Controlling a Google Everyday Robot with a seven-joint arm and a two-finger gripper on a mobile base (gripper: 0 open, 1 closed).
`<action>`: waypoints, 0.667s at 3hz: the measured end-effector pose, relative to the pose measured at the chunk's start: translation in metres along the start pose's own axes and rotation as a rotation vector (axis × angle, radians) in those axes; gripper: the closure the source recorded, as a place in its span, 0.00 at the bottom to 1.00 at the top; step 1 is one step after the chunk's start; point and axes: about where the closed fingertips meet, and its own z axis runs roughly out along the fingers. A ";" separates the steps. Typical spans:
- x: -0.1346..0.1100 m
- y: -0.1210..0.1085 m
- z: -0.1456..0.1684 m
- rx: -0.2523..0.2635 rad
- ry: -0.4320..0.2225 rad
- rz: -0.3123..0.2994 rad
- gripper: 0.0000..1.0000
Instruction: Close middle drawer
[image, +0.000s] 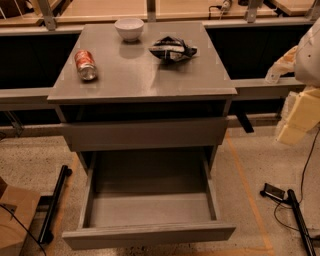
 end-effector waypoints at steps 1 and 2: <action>0.004 -0.004 0.010 -0.013 -0.019 -0.009 0.37; 0.015 -0.007 0.036 -0.048 -0.039 -0.013 0.60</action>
Offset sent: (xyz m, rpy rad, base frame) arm 0.0260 -0.0231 -0.0756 0.0758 0.0841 0.0527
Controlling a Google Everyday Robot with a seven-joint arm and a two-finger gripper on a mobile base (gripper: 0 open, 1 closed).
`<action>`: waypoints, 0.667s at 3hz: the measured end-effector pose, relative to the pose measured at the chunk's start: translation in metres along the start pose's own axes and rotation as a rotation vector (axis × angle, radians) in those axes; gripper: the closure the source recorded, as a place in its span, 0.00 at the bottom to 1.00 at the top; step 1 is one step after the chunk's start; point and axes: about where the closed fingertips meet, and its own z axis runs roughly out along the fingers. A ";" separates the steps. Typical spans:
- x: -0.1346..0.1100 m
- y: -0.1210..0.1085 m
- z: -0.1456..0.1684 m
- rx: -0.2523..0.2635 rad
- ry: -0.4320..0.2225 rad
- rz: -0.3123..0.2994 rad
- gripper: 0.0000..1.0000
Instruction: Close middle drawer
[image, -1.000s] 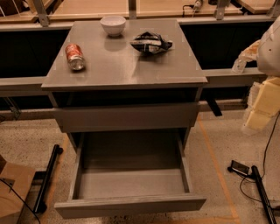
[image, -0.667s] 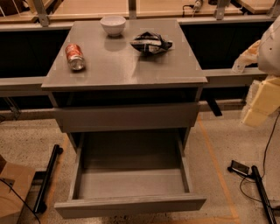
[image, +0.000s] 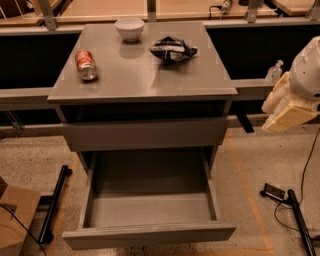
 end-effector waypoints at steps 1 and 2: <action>0.016 -0.002 0.051 -0.070 -0.025 0.013 0.84; 0.018 -0.003 0.058 -0.081 -0.027 0.015 1.00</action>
Offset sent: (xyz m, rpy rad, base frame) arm 0.0124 -0.0066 -0.0517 0.0410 0.0631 0.0096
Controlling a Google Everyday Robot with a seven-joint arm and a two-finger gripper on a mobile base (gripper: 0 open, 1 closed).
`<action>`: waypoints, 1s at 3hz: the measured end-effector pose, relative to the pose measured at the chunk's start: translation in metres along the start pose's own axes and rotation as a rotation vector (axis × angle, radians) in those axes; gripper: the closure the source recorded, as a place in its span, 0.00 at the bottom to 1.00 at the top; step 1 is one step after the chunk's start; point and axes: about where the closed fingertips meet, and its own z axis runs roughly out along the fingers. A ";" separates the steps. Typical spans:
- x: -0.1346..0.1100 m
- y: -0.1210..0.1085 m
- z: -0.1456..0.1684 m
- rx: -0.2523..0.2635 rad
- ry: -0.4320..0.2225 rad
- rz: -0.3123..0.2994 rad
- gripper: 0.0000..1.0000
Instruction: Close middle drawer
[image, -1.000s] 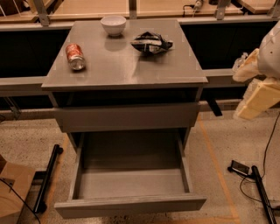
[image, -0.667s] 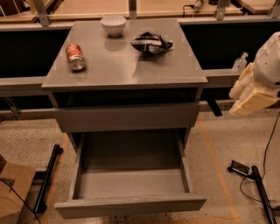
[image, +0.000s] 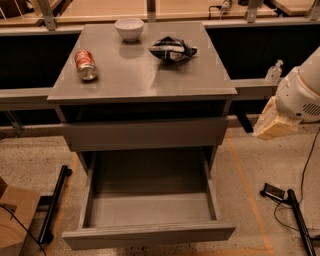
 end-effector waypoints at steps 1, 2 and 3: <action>0.000 0.000 0.000 0.000 0.000 -0.001 1.00; 0.012 0.021 0.055 -0.127 -0.025 0.048 1.00; 0.035 0.072 0.164 -0.348 -0.084 0.146 1.00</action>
Offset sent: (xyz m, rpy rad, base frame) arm -0.0356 0.0187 -0.1756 0.1862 0.3951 -0.0280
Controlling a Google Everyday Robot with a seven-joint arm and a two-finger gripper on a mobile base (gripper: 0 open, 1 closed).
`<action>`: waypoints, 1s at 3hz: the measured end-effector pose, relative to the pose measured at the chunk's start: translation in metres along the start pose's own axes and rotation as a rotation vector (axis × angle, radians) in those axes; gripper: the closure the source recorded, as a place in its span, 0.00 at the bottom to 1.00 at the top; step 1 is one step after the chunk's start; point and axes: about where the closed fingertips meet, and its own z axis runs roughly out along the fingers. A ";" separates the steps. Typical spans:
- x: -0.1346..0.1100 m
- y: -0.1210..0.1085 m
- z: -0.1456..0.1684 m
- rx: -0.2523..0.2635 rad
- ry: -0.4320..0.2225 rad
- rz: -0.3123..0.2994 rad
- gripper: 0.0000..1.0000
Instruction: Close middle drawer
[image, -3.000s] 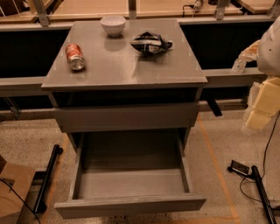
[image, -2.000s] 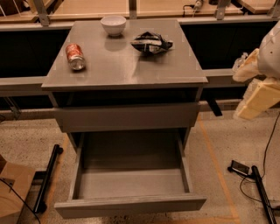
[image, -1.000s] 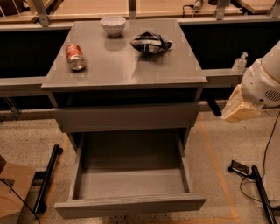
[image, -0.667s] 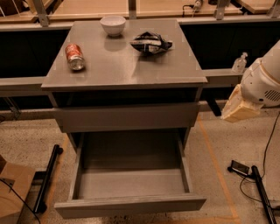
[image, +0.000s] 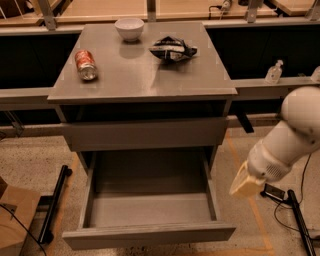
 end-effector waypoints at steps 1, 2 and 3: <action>0.016 -0.001 0.065 -0.083 -0.034 0.033 1.00; 0.030 -0.011 0.130 -0.125 -0.061 0.098 1.00; 0.031 -0.016 0.140 -0.124 -0.070 0.106 1.00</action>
Offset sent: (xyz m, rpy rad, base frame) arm -0.0108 0.0355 -0.2140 0.1275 0.1788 -0.1448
